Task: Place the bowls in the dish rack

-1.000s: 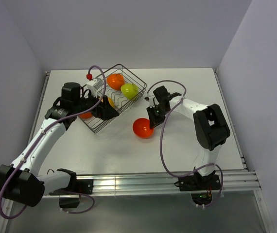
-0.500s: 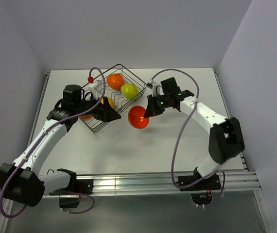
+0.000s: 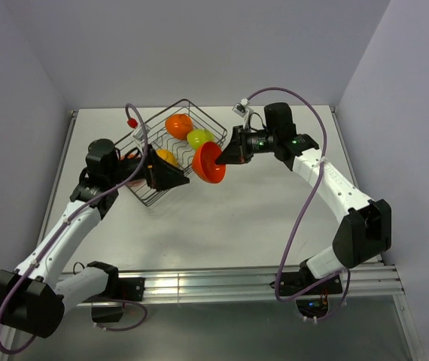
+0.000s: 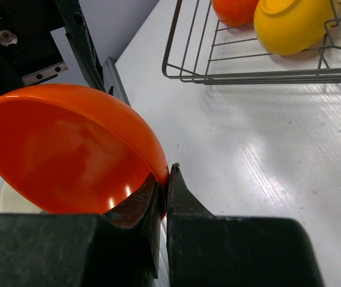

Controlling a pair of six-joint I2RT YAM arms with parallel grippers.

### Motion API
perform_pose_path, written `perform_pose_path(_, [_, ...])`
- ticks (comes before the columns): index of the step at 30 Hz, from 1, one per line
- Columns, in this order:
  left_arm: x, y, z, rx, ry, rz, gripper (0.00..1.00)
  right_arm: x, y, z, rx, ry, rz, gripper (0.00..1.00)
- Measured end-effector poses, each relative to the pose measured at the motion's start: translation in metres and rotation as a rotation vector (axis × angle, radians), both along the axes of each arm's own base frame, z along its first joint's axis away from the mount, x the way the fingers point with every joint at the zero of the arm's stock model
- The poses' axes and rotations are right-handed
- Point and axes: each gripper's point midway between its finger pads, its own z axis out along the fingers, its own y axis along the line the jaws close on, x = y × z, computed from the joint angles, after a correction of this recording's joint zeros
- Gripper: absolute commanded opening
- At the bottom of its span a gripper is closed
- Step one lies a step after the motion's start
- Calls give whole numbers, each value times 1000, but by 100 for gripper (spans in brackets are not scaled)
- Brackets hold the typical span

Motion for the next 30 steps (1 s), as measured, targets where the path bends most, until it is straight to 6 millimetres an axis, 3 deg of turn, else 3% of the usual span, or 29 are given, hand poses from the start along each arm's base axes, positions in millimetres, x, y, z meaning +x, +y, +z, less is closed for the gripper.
perform_pose_path(8, [11,-11,-5,-13,123,19,99,0,2,5,22,34,-13,0])
perform_pose_path(12, [7,-21,-6,-21,176,2,99,2,2,3,11,31,-26,0])
perform_pose_path(20, [2,-31,6,-38,195,-15,98,4,4,-7,-39,24,-62,0])
perform_pose_path(30, [19,-33,0,6,191,64,98,2,7,-12,-63,19,-64,0])
